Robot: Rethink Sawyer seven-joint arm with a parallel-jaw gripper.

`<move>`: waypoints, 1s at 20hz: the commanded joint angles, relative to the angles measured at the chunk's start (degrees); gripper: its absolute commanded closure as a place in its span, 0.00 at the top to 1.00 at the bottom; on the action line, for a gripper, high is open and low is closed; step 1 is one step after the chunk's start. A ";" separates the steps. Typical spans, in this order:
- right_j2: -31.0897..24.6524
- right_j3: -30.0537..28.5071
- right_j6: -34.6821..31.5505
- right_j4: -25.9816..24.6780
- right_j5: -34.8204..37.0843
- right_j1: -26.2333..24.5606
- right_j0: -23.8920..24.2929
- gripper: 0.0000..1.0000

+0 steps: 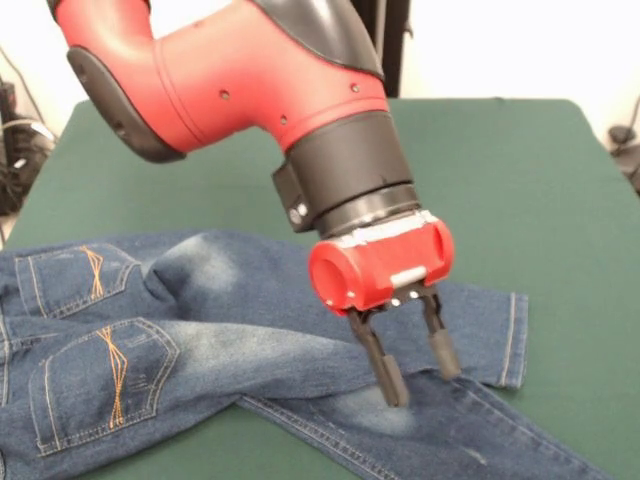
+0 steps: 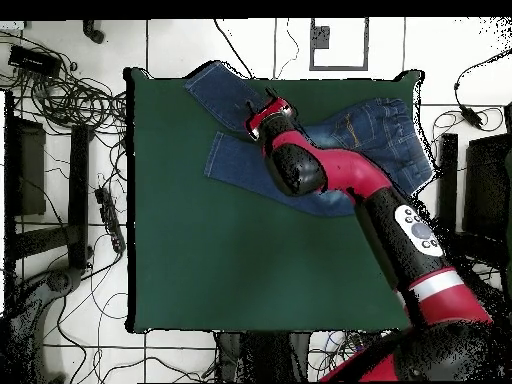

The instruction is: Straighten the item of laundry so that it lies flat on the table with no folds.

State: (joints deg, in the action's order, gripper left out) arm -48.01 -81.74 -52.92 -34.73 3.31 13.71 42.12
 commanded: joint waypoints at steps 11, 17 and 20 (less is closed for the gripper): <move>7.79 4.65 -6.53 2.62 10.92 -7.31 -6.28 1.00; 10.10 7.95 -6.96 1.81 8.39 -7.97 -8.06 1.00; 9.68 7.30 -6.72 1.35 7.29 -7.67 -7.79 1.00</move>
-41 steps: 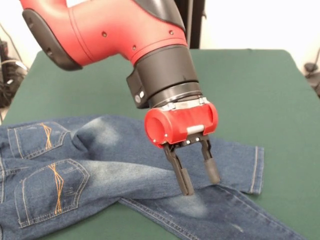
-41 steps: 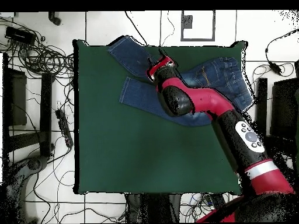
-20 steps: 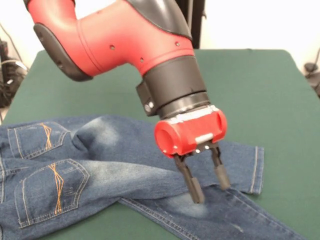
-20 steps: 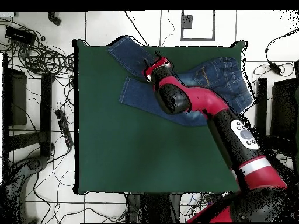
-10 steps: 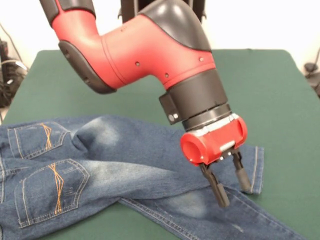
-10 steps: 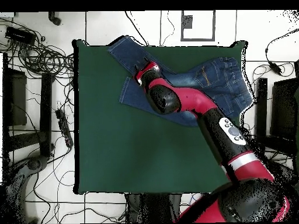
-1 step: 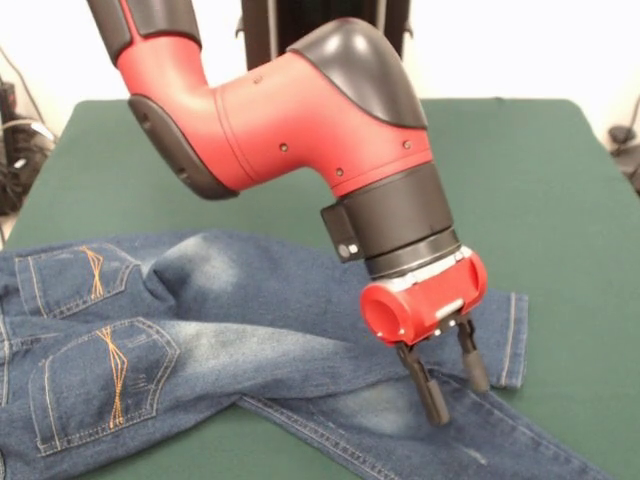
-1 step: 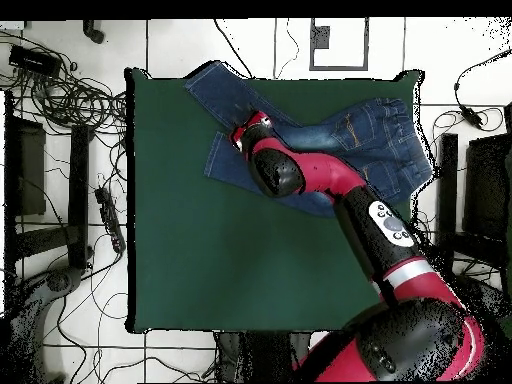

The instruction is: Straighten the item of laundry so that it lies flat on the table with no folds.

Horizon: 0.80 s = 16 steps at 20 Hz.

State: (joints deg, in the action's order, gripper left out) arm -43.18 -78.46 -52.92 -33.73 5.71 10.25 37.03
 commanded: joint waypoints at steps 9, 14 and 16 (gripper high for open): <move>2.45 2.46 -5.96 -2.41 0.03 -3.49 -1.06 1.00; -1.02 1.58 -3.38 -2.74 2.21 -5.80 1.20 1.00; -3.76 -0.50 -1.59 -2.39 4.01 -6.28 3.06 1.00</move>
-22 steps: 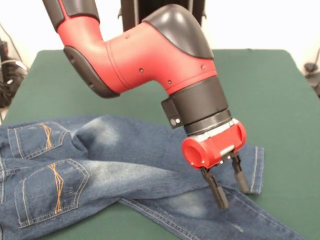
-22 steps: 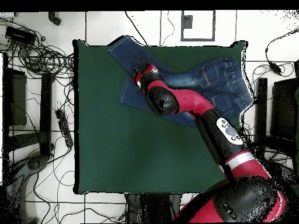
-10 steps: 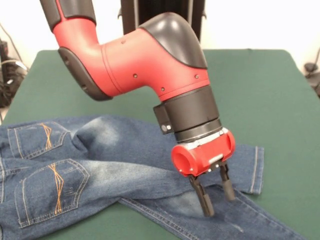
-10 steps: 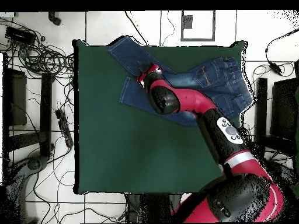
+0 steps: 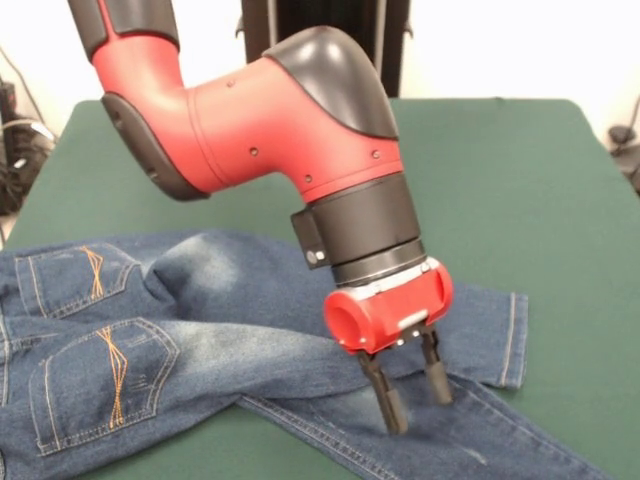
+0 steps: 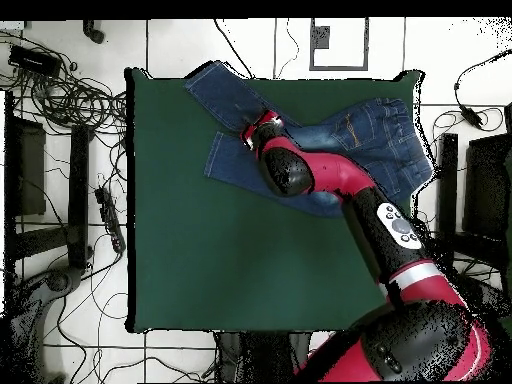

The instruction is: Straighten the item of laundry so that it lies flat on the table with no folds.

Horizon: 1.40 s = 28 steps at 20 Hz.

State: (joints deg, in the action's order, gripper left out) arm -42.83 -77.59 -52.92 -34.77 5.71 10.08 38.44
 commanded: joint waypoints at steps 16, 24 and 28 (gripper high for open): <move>-18.06 -8.93 3.47 -10.18 2.28 -10.91 10.16 1.00; -18.12 -7.87 1.47 -12.18 3.19 -11.44 9.78 1.00; -15.00 -2.56 -0.39 -12.55 3.46 -12.24 6.84 1.00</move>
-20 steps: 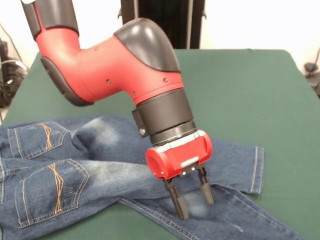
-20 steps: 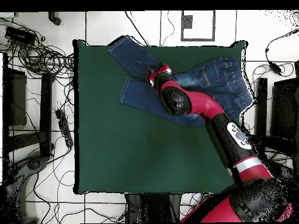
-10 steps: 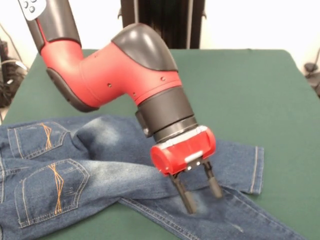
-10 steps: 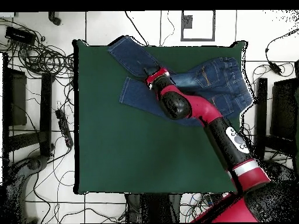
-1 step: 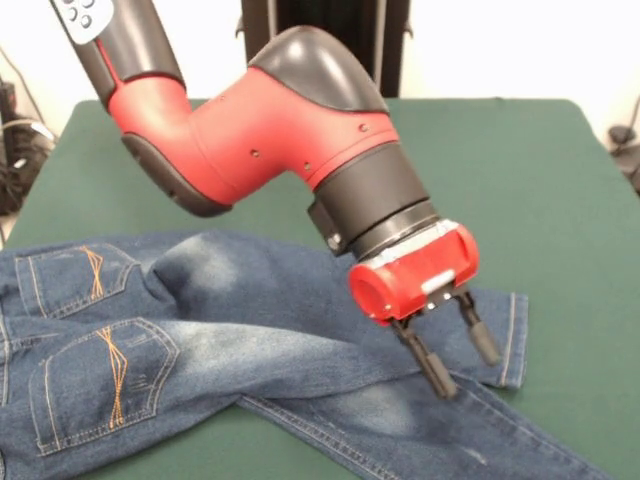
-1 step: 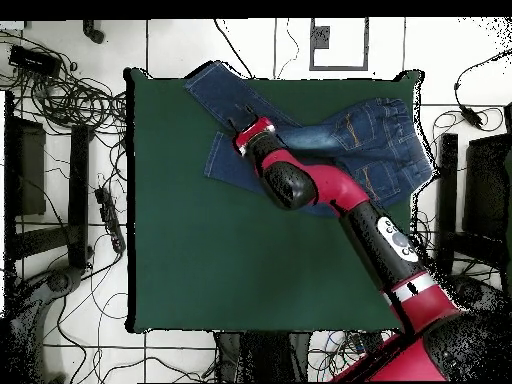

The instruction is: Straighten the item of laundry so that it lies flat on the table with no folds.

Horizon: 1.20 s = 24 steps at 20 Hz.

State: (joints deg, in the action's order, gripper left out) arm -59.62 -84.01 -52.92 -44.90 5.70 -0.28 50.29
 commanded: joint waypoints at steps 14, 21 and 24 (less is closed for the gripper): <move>14.65 17.59 -9.36 0.32 2.54 0.00 -15.27 1.00; 12.75 6.57 -9.59 0.06 -0.98 7.62 -11.20 1.00; 8.61 0.49 -7.85 0.16 -0.43 9.44 -7.36 1.00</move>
State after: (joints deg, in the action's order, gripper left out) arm -51.39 -76.69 -52.92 -45.27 5.66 3.90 39.96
